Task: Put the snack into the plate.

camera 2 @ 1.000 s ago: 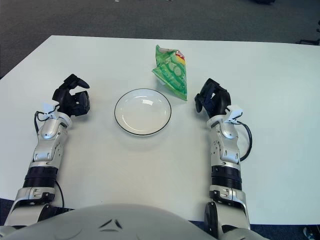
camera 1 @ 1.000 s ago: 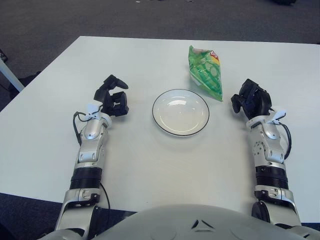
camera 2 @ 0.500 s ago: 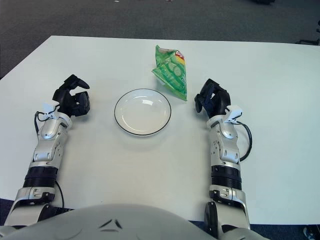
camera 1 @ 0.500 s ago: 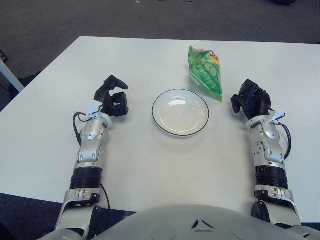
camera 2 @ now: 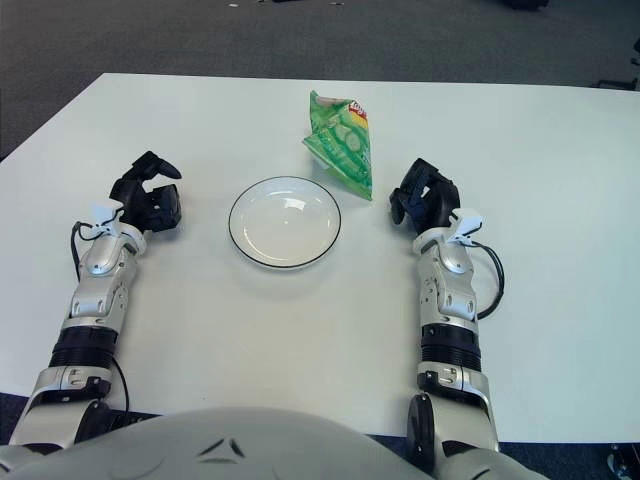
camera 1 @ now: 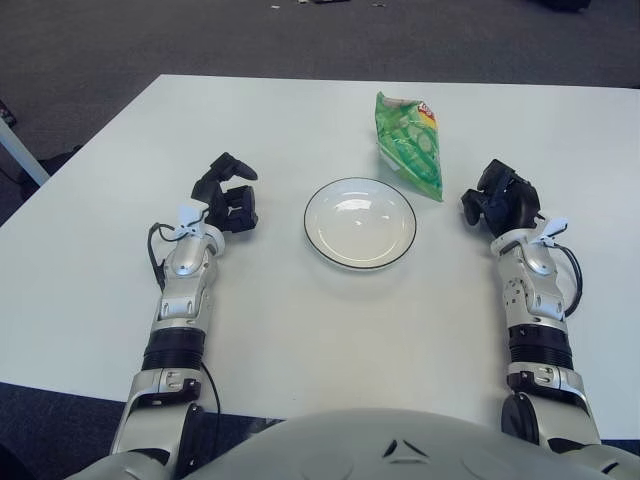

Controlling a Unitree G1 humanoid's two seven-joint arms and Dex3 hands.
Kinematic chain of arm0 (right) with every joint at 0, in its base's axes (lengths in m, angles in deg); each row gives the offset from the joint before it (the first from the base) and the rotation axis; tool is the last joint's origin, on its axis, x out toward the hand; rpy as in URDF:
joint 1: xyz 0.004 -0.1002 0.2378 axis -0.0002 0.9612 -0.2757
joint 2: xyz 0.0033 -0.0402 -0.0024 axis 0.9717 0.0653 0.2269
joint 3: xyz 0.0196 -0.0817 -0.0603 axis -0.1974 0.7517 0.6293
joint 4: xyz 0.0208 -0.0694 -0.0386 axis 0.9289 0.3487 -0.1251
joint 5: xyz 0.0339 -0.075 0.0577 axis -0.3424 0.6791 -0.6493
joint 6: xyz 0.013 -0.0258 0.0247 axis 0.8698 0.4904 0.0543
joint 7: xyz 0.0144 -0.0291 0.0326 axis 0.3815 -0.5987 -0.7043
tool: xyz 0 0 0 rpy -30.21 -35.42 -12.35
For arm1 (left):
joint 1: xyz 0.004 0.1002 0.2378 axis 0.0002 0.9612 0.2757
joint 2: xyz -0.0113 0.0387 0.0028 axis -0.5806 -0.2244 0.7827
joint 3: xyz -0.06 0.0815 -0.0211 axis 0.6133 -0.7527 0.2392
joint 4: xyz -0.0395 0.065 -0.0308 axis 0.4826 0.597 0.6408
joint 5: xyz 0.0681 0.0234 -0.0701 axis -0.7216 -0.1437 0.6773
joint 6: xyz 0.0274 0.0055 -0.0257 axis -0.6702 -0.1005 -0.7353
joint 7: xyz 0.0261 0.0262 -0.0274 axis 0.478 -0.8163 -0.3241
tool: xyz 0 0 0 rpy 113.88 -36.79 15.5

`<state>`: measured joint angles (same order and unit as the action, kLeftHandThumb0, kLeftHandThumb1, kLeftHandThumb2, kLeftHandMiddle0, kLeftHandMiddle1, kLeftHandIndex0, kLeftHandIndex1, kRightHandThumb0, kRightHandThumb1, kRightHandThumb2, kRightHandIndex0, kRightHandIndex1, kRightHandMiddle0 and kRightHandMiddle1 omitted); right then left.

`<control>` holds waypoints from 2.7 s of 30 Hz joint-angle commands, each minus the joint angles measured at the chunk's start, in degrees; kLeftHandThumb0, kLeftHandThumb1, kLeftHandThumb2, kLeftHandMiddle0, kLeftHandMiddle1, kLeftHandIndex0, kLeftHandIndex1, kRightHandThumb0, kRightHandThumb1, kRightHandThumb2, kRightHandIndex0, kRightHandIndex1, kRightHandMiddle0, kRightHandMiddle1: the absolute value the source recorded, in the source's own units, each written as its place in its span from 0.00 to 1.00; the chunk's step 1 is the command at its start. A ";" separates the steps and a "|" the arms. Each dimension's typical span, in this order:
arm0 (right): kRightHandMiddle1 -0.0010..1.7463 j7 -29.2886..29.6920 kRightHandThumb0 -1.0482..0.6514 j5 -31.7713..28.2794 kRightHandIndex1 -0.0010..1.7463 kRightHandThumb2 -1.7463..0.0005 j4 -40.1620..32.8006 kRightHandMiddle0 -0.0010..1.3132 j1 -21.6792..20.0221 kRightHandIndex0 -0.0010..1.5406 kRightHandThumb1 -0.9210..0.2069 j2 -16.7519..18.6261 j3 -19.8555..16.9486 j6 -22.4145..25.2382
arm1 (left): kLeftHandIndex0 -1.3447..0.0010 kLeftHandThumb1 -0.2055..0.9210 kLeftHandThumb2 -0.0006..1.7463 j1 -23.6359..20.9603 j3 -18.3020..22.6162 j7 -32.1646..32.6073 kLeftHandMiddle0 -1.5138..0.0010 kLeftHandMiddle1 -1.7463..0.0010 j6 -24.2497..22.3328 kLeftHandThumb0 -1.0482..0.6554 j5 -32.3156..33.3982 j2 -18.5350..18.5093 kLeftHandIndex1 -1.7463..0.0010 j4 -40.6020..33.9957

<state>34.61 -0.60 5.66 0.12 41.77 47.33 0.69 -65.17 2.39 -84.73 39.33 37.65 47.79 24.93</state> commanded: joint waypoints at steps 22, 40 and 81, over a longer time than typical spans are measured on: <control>1.00 5.14 0.36 3.70 1.00 0.37 -1.95 0.37 -0.36 0.71 0.38 -3.51 -0.13 5.45 | 0.56 0.50 0.73 4.19 -1.64 -0.23 0.19 0.00 3.38 0.34 -0.08 3.82 0.00 8.24; 1.00 2.01 0.37 6.14 1.00 0.40 -6.73 0.34 -8.46 0.65 0.35 -12.94 1.29 16.59 | 0.57 0.50 0.72 4.76 -1.63 0.55 0.19 0.00 3.58 0.34 0.55 4.63 0.00 7.71; 0.96 -8.04 0.61 26.03 0.93 0.56 -7.93 0.18 -20.82 0.26 0.19 -31.98 15.27 6.82 | 0.57 0.50 0.72 5.27 -1.32 0.69 0.20 0.00 2.88 0.34 0.68 4.29 0.00 7.22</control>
<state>26.98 22.08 -3.71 -19.50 11.99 60.52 14.10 -67.20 1.81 -84.47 42.59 38.00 48.18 28.50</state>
